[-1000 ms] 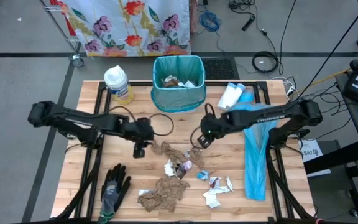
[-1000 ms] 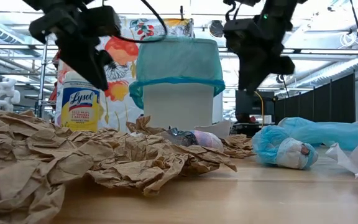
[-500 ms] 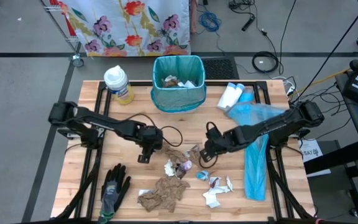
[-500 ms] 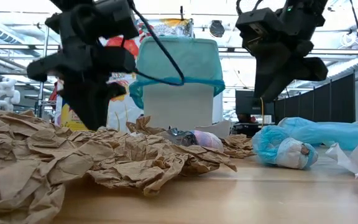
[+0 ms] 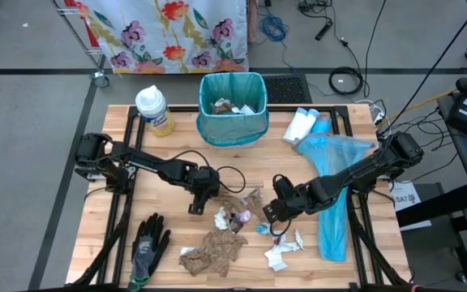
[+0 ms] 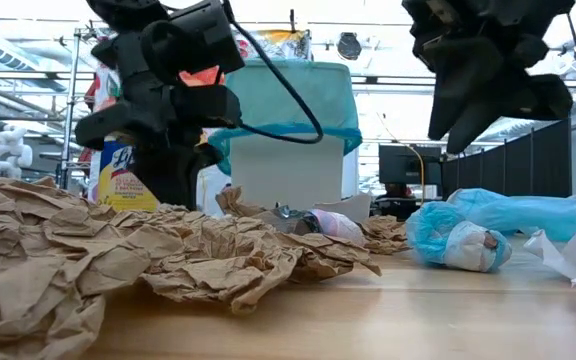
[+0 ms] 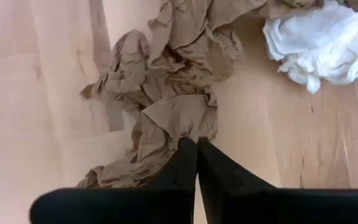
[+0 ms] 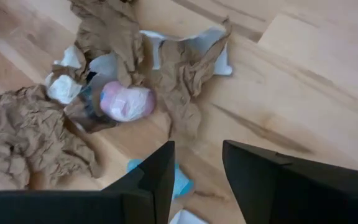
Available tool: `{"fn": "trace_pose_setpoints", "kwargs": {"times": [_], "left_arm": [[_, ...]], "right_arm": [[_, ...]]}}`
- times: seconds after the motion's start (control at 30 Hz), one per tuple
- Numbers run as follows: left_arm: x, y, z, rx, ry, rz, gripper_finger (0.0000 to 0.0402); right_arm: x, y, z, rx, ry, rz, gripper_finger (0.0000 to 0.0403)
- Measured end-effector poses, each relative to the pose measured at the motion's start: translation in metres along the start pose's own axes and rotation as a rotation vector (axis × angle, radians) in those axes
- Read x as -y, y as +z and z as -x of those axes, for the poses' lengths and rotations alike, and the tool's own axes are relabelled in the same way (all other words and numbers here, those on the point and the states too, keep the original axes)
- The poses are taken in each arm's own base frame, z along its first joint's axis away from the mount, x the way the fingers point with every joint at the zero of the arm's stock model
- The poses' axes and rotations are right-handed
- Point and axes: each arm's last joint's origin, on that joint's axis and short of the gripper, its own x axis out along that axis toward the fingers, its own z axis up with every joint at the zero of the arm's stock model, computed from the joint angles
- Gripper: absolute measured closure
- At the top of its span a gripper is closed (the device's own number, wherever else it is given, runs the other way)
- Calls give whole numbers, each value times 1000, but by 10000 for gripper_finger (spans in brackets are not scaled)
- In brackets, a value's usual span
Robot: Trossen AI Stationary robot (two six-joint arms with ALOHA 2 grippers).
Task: Place trash/remove bag and relplace
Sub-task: Put the brown napkin into the white trash bin
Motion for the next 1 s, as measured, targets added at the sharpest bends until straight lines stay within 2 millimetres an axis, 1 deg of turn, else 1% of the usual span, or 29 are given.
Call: {"fn": "trace_pose_setpoints", "kwargs": {"times": [0.13, 0.3, 0.37, 0.43, 0.5, 0.57, 0.67, 0.77, 0.87, 0.93, 1.0], "left_arm": [[-1, 11, 21, -59, 38, 3, 398], [-7, 23, 59, -50, 106, 11, 399], [-14, 23, 76, -28, 135, 35, 400], [-21, 19, 95, 5, 153, 69, 400], [-27, 16, 116, 81, 170, 104, 400], [-30, 11, 136, 153, 187, 149, 400], [-32, 5, 167, 301, 219, 190, 401], [-33, 2, 195, 462, 255, 196, 401], [-35, 4, 221, 593, 293, 203, 401], [-40, 9, 238, 678, 334, 193, 401], [-48, 11, 252, 703, 388, 165, 401]], "right_arm": [[-1, -7, 2, -6, 7, 16, 275], [0, -12, 5, 78, -12, 50, 275], [1, -13, 4, 131, -34, 59, 275], [2, -14, 4, 172, -41, 60, 275], [5, -15, 1, 195, -37, 63, 275], [10, -18, -7, 199, -23, 68, 275], [18, -24, -22, 206, 41, 48, 275], [24, -27, -36, 222, 152, 25, 275], [29, -24, -45, 254, 239, 22, 275], [35, -18, -51, 273, 250, 27, 275], [41, -9, -57, 269, 252, 25, 275]]}}
